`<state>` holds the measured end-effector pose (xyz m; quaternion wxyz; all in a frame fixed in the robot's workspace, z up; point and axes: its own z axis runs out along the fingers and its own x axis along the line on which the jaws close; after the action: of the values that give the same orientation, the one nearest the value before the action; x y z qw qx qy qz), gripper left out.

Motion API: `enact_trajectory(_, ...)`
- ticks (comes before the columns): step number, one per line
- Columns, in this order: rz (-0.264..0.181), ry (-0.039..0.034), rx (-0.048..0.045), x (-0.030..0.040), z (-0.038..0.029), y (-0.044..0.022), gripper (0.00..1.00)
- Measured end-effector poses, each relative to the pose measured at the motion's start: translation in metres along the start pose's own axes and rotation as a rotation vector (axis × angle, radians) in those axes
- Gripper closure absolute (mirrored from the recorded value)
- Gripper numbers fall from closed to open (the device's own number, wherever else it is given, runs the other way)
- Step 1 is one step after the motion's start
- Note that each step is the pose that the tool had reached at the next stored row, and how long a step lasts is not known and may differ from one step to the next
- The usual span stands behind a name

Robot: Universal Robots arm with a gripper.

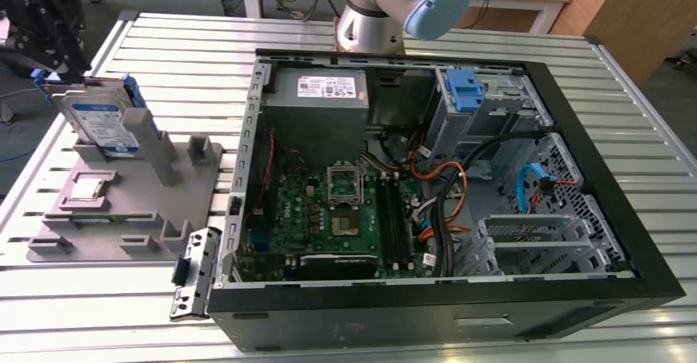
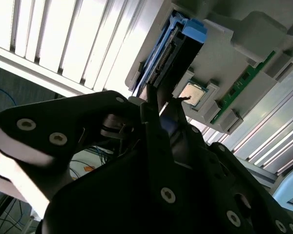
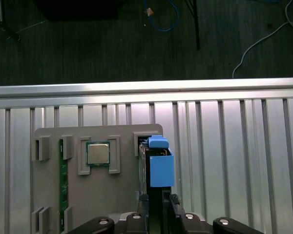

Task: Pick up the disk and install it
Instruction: 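Pick up the disk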

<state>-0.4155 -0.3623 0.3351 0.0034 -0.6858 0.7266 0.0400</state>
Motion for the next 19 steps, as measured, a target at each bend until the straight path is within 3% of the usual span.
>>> enact_trajectory(5,0.000,0.0004,0.0000,0.0000,0.0000,0.0000,0.53)
enact_trajectory(8,0.000,0.0002,0.0002,0.0001,0.0021,-0.0002,0.53)
enact_trajectory(19,0.000,0.0004,0.0000,0.0013,0.0221,-0.0012,0.53)
